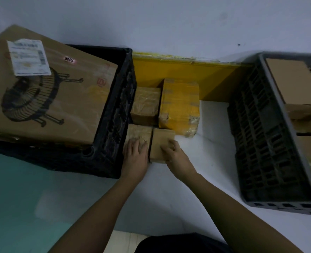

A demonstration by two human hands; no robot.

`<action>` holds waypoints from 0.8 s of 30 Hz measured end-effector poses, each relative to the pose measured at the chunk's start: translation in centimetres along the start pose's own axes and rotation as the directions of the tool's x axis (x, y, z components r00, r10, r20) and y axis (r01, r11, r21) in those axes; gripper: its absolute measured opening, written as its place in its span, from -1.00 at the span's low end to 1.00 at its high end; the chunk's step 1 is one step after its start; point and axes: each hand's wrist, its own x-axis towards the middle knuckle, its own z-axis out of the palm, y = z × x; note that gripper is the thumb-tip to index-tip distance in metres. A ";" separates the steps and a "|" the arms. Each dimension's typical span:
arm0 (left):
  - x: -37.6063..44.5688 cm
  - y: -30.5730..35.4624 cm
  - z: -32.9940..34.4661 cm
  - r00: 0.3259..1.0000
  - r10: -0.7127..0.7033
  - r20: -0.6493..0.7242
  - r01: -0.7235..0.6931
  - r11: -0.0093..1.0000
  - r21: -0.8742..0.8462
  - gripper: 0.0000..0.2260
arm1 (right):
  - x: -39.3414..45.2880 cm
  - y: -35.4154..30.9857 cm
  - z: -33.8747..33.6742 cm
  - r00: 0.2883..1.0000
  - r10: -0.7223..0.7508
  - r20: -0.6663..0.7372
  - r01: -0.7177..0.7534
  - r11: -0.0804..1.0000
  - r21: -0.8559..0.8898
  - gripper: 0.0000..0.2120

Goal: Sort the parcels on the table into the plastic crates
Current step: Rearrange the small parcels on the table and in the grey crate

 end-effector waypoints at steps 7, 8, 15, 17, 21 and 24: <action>1.1 -0.3 0.4 1.000 0.016 0.013 -0.016 1.000 0.022 -0.52 | 1.7 0.2 -0.9 0.994 0.004 0.113 -0.010 0.998 0.055 -0.49; 1.1 -0.3 0.5 1.000 0.011 0.024 -0.012 0.999 0.031 -0.50 | 1.8 0.2 -0.9 0.995 0.014 0.102 -0.018 0.999 0.041 -0.49; 1.9 -0.3 -1.1 0.976 -0.016 0.219 0.011 1.000 0.027 -0.49 | 2.2 -0.1 -1.9 0.974 0.092 0.205 -0.081 0.995 -0.064 -0.40; 2.3 -0.2 -2.4 0.966 -0.004 0.259 0.007 1.000 -0.012 -0.54 | 2.5 -0.1 -2.5 0.960 0.094 0.264 -0.060 0.989 -0.135 -0.34; 3.8 0.6 -6.8 0.872 -0.023 0.489 0.078 0.993 -0.092 -0.61 | 2.5 -1.6 -5.3 0.926 0.209 0.316 -0.212 0.977 -0.023 -0.40; 4.9 1.9 -9.8 0.873 0.011 0.488 0.068 0.987 -0.144 -0.69 | 1.7 -2.6 -8.6 0.954 0.205 0.218 -0.215 0.976 0.023 -0.50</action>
